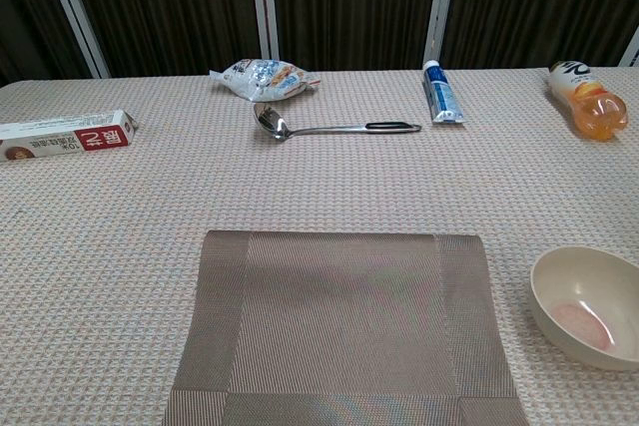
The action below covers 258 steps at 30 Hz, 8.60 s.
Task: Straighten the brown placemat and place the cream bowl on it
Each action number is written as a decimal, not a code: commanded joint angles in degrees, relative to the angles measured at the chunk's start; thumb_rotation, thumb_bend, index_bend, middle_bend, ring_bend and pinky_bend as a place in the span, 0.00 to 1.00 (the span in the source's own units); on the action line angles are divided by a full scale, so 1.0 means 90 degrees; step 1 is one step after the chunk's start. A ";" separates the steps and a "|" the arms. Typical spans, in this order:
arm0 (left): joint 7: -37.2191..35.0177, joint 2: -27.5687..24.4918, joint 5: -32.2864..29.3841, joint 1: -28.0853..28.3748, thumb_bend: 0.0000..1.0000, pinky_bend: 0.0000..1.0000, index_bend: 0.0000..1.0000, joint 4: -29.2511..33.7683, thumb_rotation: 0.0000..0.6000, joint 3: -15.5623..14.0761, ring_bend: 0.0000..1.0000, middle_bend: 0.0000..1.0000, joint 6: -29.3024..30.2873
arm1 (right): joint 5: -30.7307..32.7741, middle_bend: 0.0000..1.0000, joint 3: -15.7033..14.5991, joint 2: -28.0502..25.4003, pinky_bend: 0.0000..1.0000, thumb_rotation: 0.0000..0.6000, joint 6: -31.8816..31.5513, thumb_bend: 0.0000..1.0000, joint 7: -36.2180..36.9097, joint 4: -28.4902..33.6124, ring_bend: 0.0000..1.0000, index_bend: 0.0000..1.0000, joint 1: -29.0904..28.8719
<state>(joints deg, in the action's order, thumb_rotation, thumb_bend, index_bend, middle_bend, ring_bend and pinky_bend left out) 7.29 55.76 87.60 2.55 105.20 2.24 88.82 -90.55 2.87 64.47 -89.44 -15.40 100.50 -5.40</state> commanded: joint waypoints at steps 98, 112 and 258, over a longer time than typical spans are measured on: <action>-0.0125 0.0918 0.1372 0.0802 0.00 0.00 0.08 -0.0834 1.00 -0.0358 0.00 0.00 -0.0796 | 0.1054 0.00 0.0745 0.0549 0.00 1.00 0.1363 0.00 0.1313 -0.1142 0.00 0.00 -0.0724; -0.1260 0.2527 0.2983 0.1808 0.10 0.00 0.35 -0.2406 1.00 -0.0959 0.00 0.00 -0.1430 | 0.0362 0.00 0.0279 0.0601 0.00 1.00 0.0264 0.00 0.0610 -0.0728 0.00 0.00 -0.0135; -0.1745 0.4279 -0.1526 0.4638 0.07 0.00 0.10 -0.5775 1.00 0.1893 0.00 0.00 -0.4295 | 0.0921 0.00 0.0467 0.0642 0.00 1.00 0.0624 0.00 0.0539 -0.1014 0.00 0.00 -0.0280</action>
<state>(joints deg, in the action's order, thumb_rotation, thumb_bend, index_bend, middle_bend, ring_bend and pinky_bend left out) -7.55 94.90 73.49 45.06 53.77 20.06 49.54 -82.16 7.16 70.15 -83.89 -10.44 91.44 -7.88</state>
